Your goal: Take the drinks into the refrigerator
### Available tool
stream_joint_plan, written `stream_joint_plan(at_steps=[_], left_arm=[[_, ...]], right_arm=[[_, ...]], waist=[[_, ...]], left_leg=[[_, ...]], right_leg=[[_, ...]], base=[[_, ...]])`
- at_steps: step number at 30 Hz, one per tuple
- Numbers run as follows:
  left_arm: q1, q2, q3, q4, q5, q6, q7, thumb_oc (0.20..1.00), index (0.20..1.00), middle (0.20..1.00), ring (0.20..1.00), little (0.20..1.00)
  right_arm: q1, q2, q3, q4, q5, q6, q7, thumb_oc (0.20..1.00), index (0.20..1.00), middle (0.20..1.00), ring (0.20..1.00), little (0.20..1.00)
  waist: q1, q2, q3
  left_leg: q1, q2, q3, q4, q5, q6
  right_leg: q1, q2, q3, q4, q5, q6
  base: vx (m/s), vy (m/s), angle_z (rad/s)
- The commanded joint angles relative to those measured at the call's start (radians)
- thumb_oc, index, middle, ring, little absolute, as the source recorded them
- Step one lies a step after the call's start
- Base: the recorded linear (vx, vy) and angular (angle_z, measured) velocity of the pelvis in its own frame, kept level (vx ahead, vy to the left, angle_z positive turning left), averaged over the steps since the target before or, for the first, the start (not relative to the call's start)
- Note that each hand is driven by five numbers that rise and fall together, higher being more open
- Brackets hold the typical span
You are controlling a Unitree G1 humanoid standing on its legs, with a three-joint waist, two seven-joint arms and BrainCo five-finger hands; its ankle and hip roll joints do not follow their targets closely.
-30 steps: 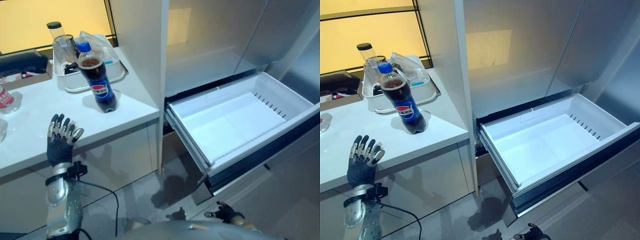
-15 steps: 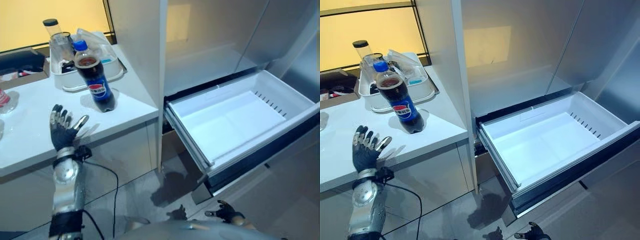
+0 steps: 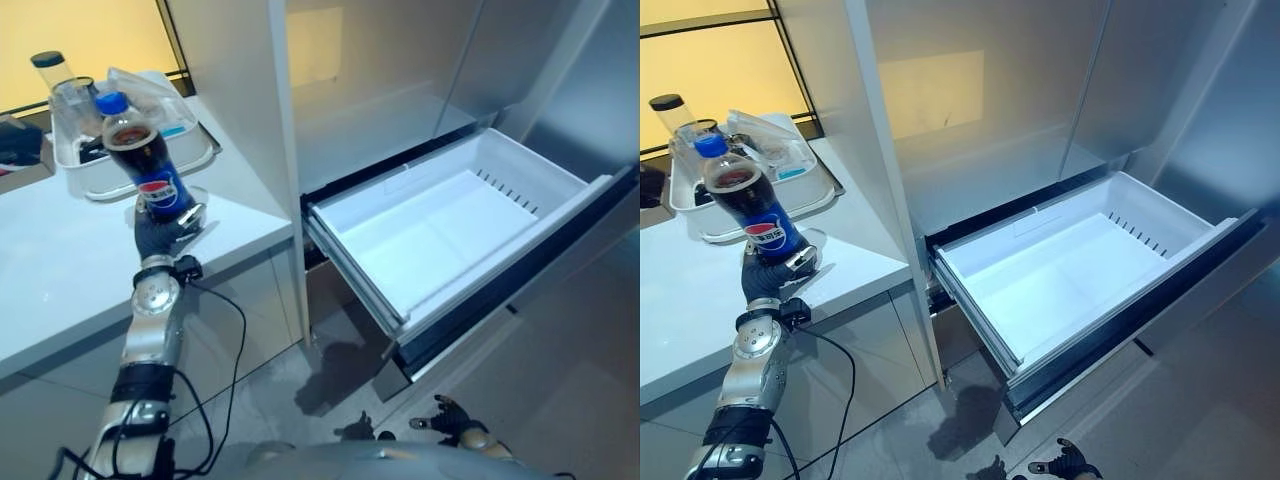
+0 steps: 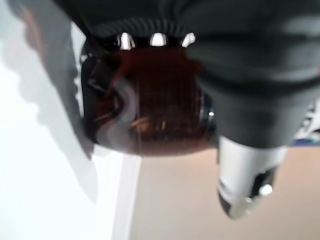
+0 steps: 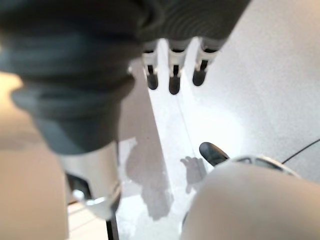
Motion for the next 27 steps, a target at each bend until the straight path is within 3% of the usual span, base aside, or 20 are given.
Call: stream_joint_plan(at_steps=[1,7,8,14,19,21,22,24,27], left_arm=[[-0.149,0.064,-0.040,0.112,-0.042,-0.003,-0.001,1.000,1.000,1.000,1.000,1.000],[-0.312,0.089,-0.115,0.260,-0.026,0.018,0.038,1.000,1.000,1.000,1.000,1.000],[-0.347,0.084,-0.136,0.256,0.002,0.005,0.048,0.200,0.200,0.200,0.200,0.200],[-0.260,0.018,-0.152,0.097,0.060,-0.033,0.032,0.200,0.200,0.200,0.200,0.200],[-0.089,-0.057,-0.127,-0.099,0.094,-0.058,-0.010,0.200,0.200,0.200,0.200,0.200],[0.016,-0.089,-0.101,-0.195,0.094,-0.069,-0.050,0.200,0.200,0.200,0.200,0.200],[0.017,-0.089,-0.101,-0.196,0.094,-0.069,-0.050,0.200,0.200,0.200,0.200,0.200],[0.100,-0.099,-0.068,-0.275,0.101,-0.090,-0.092,0.200,0.200,0.200,0.200,0.200],[0.187,-0.089,-0.062,-0.375,0.081,-0.116,-0.147,0.200,0.200,0.200,0.200,0.200]], right_arm=[[-0.003,0.036,0.058,0.028,0.002,0.004,-0.009,1.000,1.000,1.000,1.000,1.000],[-0.003,0.042,0.082,0.025,0.010,0.005,-0.022,1.000,1.000,1.000,1.000,1.000],[-0.009,0.042,0.076,0.024,0.021,0.000,-0.026,1.000,1.000,1.000,1.000,1.000],[-0.016,0.050,0.037,0.026,0.070,-0.014,-0.034,1.000,1.000,1.000,1.000,1.000],[-0.015,0.042,-0.128,0.064,0.233,-0.040,-0.058,1.000,1.000,1.000,1.000,1.000],[-0.010,0.019,-0.253,0.097,0.372,-0.064,-0.073,1.000,1.000,1.000,1.000,1.000],[-0.010,0.018,-0.253,0.097,0.372,-0.064,-0.073,1.000,1.000,1.000,1.000,1.000],[0.030,-0.063,-0.409,0.149,0.538,-0.078,-0.043,1.000,1.000,1.000,1.000,1.000],[-0.033,-0.046,-0.486,0.158,0.671,-0.122,-0.078,1.000,1.000,1.000,1.000,1.000]], waist=[[-0.019,-0.017,0.001],[-0.045,-0.019,0.000],[-0.048,-0.022,0.004],[-0.046,-0.030,0.014],[-0.038,-0.032,0.021],[-0.033,-0.032,0.023],[-0.032,-0.032,0.023],[-0.028,-0.034,0.028],[-0.011,-0.032,0.033]], left_leg=[[-0.026,-0.027,0.003,0.000,-0.030,0.004],[-0.028,-0.025,0.015,0.000,-0.028,0.003],[-0.033,-0.024,0.015,0.000,-0.026,0.003],[-0.043,-0.027,0.015,0.000,-0.026,0.006],[-0.050,-0.030,0.013,0.000,-0.027,0.012],[-0.053,-0.031,0.009,0.000,-0.030,0.013],[-0.053,-0.031,0.009,0.000,-0.030,0.013],[-0.052,-0.031,0.005,0.000,-0.035,0.013],[-0.057,-0.033,-0.002,0.000,-0.037,0.015]], right_leg=[[0.072,-0.038,-0.043,0.023,-0.042,0.073],[0.063,-0.032,-0.029,0.024,-0.039,0.076],[0.057,-0.031,-0.028,0.024,-0.037,0.078],[0.047,-0.035,-0.023,0.024,-0.032,0.078],[0.041,-0.040,-0.024,0.021,-0.028,0.078],[0.040,-0.043,-0.027,0.020,-0.029,0.076],[0.040,-0.043,-0.027,0.020,-0.029,0.076],[0.042,-0.044,-0.031,0.019,-0.031,0.078],[0.041,-0.048,-0.033,0.019,-0.031,0.078]], base=[[0.01,0.002,-0.06],[0.00,-0.001,-0.05],[-0.01,-0.013,-0.05],[-0.01,0.000,-0.09],[-0.01,0.016,-0.07],[0.00,0.000,0.00],[0.00,0.000,0.00],[0.00,0.000,0.00],[-0.01,0.005,-0.01]])
